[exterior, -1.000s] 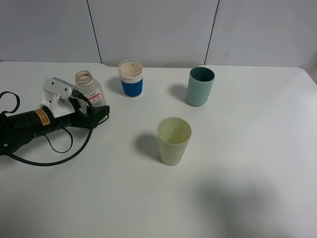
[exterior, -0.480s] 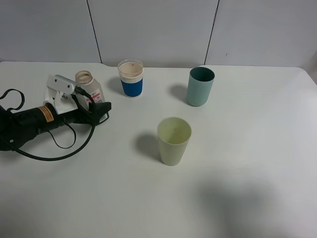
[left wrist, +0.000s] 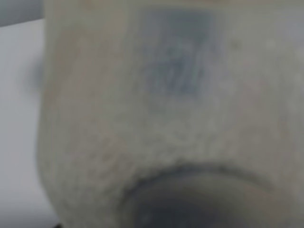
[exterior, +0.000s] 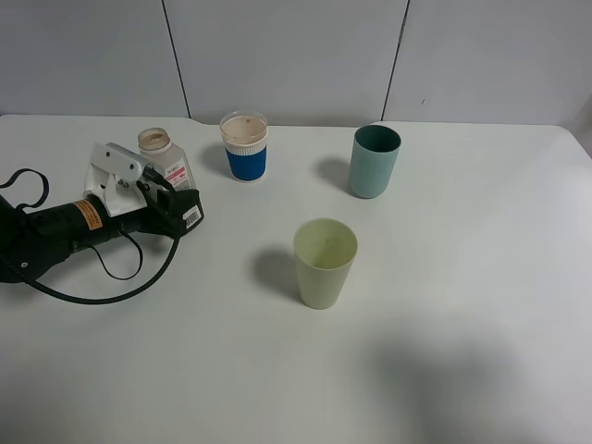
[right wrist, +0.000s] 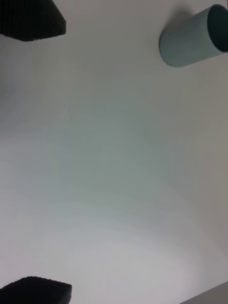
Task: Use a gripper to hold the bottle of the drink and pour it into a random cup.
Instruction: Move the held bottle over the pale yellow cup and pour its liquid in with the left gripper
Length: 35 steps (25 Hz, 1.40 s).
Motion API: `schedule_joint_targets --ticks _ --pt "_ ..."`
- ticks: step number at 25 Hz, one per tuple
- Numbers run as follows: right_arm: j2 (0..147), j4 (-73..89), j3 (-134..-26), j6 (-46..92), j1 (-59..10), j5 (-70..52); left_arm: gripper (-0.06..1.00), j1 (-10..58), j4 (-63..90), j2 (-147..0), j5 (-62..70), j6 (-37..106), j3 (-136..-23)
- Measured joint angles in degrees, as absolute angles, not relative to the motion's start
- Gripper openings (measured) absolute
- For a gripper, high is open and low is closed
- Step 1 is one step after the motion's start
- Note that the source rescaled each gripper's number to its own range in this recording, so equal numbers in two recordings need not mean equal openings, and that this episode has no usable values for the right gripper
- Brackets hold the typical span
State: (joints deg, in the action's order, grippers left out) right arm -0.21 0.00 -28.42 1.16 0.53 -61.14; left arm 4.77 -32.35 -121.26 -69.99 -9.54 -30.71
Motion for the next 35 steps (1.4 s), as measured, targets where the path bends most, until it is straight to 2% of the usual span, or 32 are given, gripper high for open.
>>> schedule_joint_targets --ticks 8,14,24,29,35 --pt "-0.21 0.0 -28.42 1.16 0.53 -61.14 0.0 4.77 -34.27 -120.55 -69.35 -7.36 -30.71" --pt "-0.21 0.0 -28.42 1.16 0.53 -61.14 0.0 4.77 -36.15 -114.68 -68.06 -6.98 -30.66" --pt "-0.21 0.0 -28.42 1.16 0.53 -61.14 0.0 5.57 -39.99 -106.27 -57.62 -11.55 -30.61" --pt "-0.21 0.0 -28.42 1.16 0.53 -61.14 0.0 9.22 -41.11 -105.26 -51.01 -11.74 -31.05" --pt "-0.21 0.0 -28.42 1.16 0.53 -61.14 0.0 9.55 -42.33 -105.26 -45.83 -14.38 -33.88"
